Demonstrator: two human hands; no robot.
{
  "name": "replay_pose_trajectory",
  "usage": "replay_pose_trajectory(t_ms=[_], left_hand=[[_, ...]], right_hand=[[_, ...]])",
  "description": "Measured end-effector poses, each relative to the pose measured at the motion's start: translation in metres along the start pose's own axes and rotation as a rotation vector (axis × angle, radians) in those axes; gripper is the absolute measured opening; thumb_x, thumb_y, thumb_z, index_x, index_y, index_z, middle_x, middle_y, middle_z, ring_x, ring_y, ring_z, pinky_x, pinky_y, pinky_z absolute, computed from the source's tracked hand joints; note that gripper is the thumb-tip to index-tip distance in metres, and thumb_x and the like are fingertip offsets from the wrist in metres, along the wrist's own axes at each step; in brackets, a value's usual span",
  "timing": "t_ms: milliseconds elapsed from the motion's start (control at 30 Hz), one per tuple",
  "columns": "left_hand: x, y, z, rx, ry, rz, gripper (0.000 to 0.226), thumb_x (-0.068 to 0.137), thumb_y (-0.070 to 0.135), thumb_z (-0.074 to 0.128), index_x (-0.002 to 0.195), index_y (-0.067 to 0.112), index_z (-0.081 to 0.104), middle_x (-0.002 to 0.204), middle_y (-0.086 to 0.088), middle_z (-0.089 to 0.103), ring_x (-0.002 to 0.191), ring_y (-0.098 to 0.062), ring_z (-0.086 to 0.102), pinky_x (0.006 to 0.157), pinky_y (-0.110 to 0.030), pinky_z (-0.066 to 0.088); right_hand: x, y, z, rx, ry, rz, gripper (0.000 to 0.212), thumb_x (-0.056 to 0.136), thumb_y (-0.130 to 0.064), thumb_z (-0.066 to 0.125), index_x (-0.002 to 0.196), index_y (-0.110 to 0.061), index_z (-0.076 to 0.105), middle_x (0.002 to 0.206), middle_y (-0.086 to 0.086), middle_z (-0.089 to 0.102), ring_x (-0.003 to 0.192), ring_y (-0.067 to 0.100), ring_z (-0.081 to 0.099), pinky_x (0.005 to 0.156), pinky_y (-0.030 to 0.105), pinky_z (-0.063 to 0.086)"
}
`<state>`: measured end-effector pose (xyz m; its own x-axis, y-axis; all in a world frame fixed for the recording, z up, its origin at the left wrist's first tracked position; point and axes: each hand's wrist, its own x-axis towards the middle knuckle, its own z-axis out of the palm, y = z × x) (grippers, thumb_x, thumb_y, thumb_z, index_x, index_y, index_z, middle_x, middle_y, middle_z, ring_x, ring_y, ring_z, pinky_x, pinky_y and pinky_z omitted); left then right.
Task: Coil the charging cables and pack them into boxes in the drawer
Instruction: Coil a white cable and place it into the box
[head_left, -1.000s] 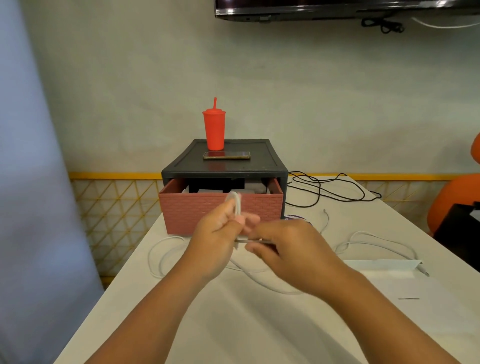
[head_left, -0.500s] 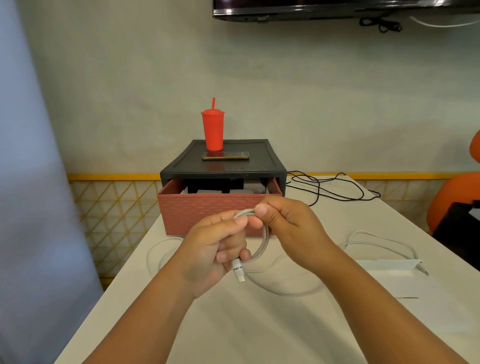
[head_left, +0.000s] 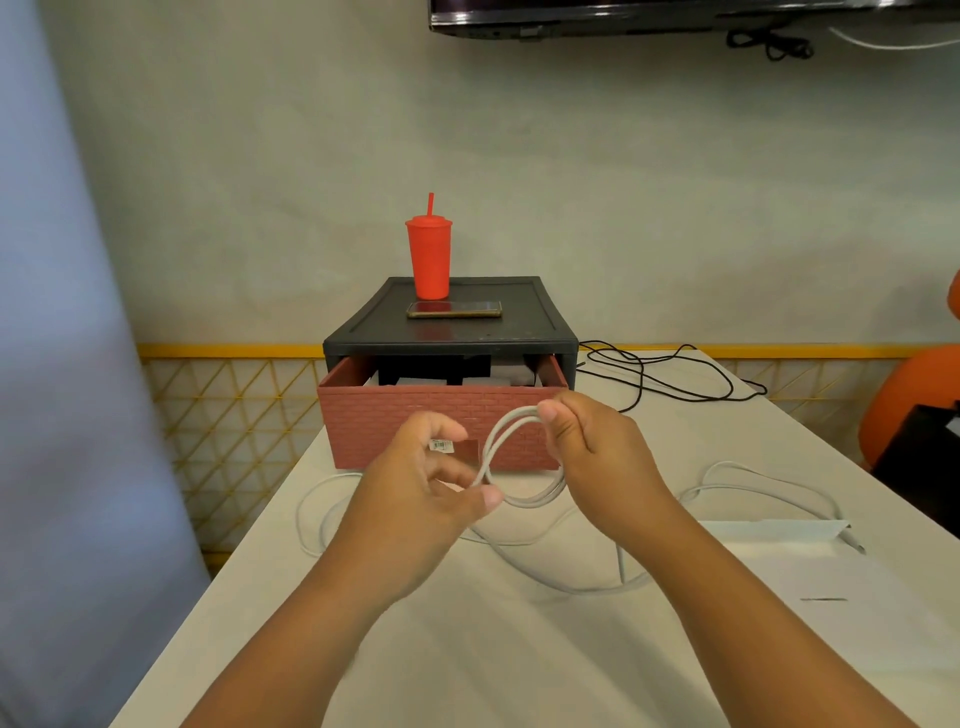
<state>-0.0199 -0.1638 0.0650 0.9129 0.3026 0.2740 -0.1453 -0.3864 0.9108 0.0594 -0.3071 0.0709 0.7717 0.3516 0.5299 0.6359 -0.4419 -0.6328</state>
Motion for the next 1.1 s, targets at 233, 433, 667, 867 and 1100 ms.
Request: replay_pose_trajectory(t_ms=[233,433,667,867,1100], left_hand=[[0.008,-0.011,-0.014,0.874,0.411,0.779,0.03,0.074,0.007,0.046,0.076,0.014,0.075,0.078,-0.002,0.071,0.068,-0.024,0.065,0.054,-0.028,0.05],[-0.01,0.021,0.01,-0.184,0.108,0.164,0.035,0.082,0.001,0.055,0.083,0.028,0.077,0.092,0.011,0.074,0.093,0.0,0.065,0.082,-0.018,0.05],[-0.015,0.031,0.014,-0.642,-0.035,-0.17,0.027,0.085,0.007,0.053,0.064,0.009,0.069,0.073,-0.008,0.072,0.063,-0.014,0.067,0.077,-0.032,0.05],[-0.014,0.025,0.013,-0.495,-0.054,-0.115,0.017,0.087,0.005,0.054,0.074,0.013,0.046,0.053,-0.003,0.058,0.053,-0.012,0.053,0.053,-0.018,0.044],[-0.011,0.02,-0.002,-0.375,-0.367,-0.037,0.024,0.076,0.024,0.047,0.073,0.026,0.071,0.058,0.0,0.056,0.066,-0.017,0.05,0.082,-0.035,0.043]], right_hand=[[-0.003,-0.002,0.005,0.327,-0.095,0.121,0.039,0.097,-0.034,0.037,0.065,-0.021,0.055,0.06,-0.008,0.051,0.059,0.007,0.048,0.06,0.027,0.04],[-0.002,-0.005,0.006,0.404,-0.028,0.088,0.036,0.096,-0.038,0.039,0.089,-0.013,0.065,0.08,0.009,0.065,0.076,0.026,0.06,0.075,0.045,0.05],[-0.007,-0.003,0.007,0.225,0.103,-0.103,0.029,0.087,-0.043,0.032,0.067,-0.029,0.048,0.059,-0.011,0.048,0.062,0.004,0.048,0.055,0.019,0.035],[-0.005,0.001,0.004,0.216,0.116,-0.186,0.032,0.09,-0.042,0.035,0.062,-0.029,0.041,0.054,-0.012,0.042,0.057,0.002,0.045,0.052,0.013,0.034],[0.002,-0.007,-0.015,0.136,-0.003,-0.259,0.031,0.089,-0.038,0.033,0.059,-0.034,0.039,0.054,-0.014,0.041,0.06,-0.002,0.048,0.054,0.01,0.036]])
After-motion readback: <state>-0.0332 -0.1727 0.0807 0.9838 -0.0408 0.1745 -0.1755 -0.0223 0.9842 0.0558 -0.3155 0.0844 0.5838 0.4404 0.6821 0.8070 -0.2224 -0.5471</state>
